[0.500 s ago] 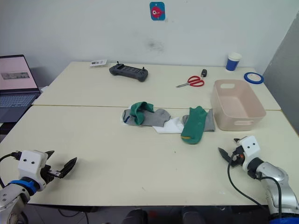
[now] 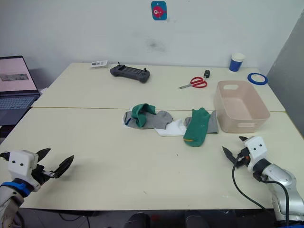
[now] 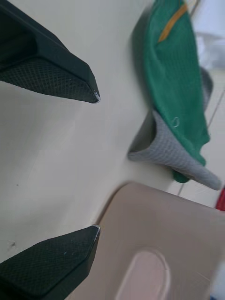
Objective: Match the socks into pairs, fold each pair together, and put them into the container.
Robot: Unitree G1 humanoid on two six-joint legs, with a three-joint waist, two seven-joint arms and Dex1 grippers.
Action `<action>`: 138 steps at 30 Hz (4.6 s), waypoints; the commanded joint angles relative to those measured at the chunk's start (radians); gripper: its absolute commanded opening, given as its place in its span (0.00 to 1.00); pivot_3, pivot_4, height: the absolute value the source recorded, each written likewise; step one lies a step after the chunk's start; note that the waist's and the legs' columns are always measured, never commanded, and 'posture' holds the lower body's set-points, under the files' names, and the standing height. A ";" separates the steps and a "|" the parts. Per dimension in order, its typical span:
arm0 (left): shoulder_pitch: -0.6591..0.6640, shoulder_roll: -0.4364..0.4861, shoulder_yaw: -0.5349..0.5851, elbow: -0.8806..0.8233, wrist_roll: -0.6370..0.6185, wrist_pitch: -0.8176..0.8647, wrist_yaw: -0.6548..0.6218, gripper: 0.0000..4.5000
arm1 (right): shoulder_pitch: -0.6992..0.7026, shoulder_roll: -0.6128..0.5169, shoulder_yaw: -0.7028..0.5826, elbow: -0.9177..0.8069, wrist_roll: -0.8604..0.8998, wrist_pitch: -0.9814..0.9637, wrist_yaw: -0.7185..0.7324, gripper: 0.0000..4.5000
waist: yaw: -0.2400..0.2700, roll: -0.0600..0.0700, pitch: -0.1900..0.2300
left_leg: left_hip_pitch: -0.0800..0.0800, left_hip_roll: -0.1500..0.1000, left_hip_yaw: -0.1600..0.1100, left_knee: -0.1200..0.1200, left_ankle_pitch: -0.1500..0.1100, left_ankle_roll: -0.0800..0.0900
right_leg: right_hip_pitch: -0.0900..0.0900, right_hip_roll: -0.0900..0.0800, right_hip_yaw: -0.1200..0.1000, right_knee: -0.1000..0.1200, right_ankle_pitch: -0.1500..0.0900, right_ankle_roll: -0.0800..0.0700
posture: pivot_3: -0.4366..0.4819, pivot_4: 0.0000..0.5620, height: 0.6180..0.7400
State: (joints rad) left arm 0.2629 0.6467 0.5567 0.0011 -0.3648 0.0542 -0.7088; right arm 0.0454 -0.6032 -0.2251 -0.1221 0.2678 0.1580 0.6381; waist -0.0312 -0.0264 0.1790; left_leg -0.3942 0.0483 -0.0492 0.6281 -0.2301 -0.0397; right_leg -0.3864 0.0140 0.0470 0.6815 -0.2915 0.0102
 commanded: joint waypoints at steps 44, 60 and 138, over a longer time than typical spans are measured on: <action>-0.321 0.117 -0.499 -0.506 -0.238 0.371 -0.282 1.00 | -0.123 -0.108 0.275 -0.150 -0.264 -0.106 0.128 0.99 | 0.002 0.004 0.002 | 0.000 -0.002 0.000 0.001 0.000 0.000 | 0.001 0.003 0.000 0.000 0.000 0.002 | 0.48 0.27 1.00; -0.338 0.018 -0.523 -0.530 -0.232 0.379 -0.194 1.00 | -0.262 -0.061 0.381 -0.031 -0.374 -0.157 0.112 0.99 | 0.002 0.004 0.003 | -0.002 -0.002 -0.001 0.001 0.000 0.000 | 0.000 0.003 0.000 0.000 0.000 0.002 | 0.48 0.27 1.00; -0.142 -0.223 -0.347 -0.508 -0.532 0.971 0.462 0.47 | -0.237 0.092 0.359 -0.462 -0.062 0.572 0.030 0.99 | 0.010 0.002 0.002 | -0.003 -0.004 -0.004 0.002 0.000 0.000 | 0.001 0.000 -0.002 -0.001 0.000 0.004 | 0.48 0.27 1.00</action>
State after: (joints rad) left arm 0.1332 0.4321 0.2572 -0.5201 -0.9047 1.0160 -0.2476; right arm -0.1917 -0.5358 0.1719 -0.5830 0.2084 0.7089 0.7318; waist -0.0215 -0.0245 0.1809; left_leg -0.3967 0.0439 -0.0532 0.6299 -0.2299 -0.0402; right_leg -0.3859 0.0140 0.0453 0.6807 -0.2914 0.0139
